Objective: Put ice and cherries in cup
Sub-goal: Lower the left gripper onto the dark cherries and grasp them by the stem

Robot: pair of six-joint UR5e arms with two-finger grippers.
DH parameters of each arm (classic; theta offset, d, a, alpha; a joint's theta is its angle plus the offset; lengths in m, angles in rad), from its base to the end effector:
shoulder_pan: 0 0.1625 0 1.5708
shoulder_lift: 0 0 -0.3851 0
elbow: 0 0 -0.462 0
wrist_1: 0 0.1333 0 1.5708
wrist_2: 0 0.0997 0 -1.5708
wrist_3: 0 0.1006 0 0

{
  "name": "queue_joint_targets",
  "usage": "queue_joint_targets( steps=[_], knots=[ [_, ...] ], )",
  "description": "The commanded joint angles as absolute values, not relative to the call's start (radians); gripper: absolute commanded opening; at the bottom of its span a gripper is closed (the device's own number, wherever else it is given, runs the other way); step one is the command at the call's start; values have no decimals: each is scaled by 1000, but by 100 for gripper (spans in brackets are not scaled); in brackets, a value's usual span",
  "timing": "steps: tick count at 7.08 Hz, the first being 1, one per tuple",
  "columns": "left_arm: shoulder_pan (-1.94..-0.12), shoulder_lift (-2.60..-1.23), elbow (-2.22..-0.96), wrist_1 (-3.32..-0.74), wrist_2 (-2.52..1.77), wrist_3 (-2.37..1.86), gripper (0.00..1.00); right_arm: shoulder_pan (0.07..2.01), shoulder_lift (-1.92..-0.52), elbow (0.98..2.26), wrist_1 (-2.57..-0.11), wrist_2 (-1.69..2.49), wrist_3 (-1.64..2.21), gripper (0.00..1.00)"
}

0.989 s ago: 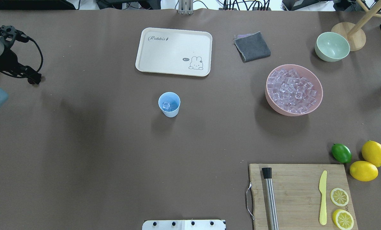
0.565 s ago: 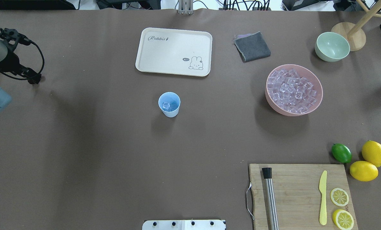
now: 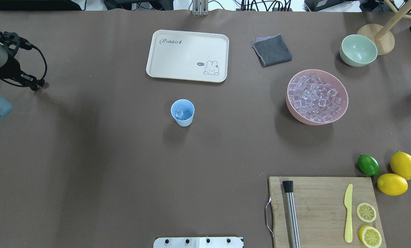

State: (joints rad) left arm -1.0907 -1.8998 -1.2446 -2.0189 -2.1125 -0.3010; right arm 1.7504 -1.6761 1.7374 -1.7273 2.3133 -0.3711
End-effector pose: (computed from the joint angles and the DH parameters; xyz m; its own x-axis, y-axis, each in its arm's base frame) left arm 0.2574 -0.6706 0.5598 0.7499 0.3316 -0.5724 -0.2025 0.9388 0.2786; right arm 0.1558 -0.4929 0.6004 0.7294 -0.1736 0.6617 0.0930 0.9834 0.1555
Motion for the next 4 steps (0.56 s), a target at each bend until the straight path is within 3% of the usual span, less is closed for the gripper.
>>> queue_joint_targets(
  steps=[1, 3, 4],
  knots=[
    [-1091, -1898, -1236, -2029, -2112, -301, 40, 1756, -1680, 1733, -1729, 2313, -380, 100],
    [-1091, -1901, -1236, -2031, -2112, -301, 58, 1759, -1683, 1733, -1727, 2313, -382, 100],
    [-1091, -1899, -1235, -2029, -2112, -299, 58, 1759, -1684, 1733, -1727, 2313, -382, 100]
  ],
)
